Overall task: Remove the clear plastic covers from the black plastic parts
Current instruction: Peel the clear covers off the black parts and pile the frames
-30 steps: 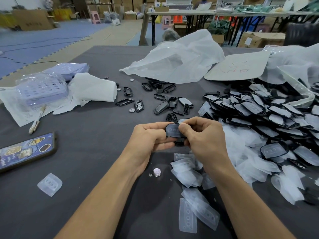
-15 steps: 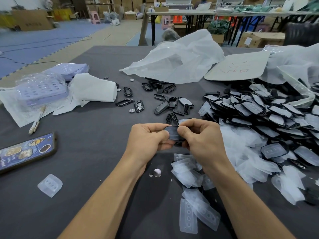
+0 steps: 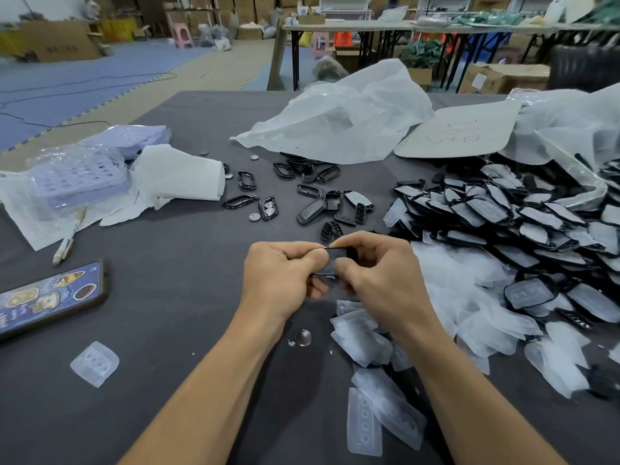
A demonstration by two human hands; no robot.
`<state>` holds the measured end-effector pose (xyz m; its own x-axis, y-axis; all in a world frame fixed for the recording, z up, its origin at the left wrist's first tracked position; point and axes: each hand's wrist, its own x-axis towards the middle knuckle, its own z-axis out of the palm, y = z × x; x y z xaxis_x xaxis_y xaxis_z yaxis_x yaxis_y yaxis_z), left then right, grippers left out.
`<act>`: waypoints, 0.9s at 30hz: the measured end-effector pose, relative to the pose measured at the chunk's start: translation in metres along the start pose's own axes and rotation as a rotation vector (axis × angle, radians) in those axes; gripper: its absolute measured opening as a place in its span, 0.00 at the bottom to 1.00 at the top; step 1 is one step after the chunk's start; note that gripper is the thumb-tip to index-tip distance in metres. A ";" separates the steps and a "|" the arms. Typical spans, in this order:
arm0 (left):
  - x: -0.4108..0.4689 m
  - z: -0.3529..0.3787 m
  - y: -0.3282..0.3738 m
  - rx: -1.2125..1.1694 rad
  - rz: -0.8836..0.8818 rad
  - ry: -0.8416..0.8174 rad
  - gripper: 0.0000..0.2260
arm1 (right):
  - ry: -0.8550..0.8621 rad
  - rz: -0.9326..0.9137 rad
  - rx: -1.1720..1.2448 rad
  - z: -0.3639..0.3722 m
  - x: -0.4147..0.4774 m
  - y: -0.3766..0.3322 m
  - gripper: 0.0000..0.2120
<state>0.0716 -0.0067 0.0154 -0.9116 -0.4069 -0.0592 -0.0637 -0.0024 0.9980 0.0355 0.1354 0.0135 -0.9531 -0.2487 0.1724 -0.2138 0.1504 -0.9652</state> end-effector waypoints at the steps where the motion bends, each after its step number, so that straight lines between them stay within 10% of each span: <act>1: 0.000 0.000 -0.001 -0.003 0.005 0.000 0.16 | -0.005 0.017 0.008 -0.001 0.001 0.000 0.13; 6: 0.000 0.004 -0.003 0.013 0.033 0.002 0.19 | -0.028 0.148 0.176 -0.009 0.003 -0.004 0.20; 13: 0.003 -0.001 -0.008 -0.017 -0.009 -0.002 0.11 | 0.031 -0.200 -0.471 -0.004 -0.011 -0.007 0.20; 20: 0.004 -0.003 -0.010 0.028 0.010 -0.036 0.07 | -0.005 -0.140 -0.578 -0.034 0.000 -0.015 0.19; 27: 0.035 -0.021 -0.016 0.403 0.191 0.302 0.14 | 0.558 0.163 -0.925 -0.106 0.056 -0.028 0.35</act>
<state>0.0490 -0.0402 -0.0021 -0.7685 -0.6107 0.1910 -0.1137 0.4240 0.8985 -0.0350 0.2185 0.0712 -0.8977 0.2729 0.3459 0.0678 0.8613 -0.5035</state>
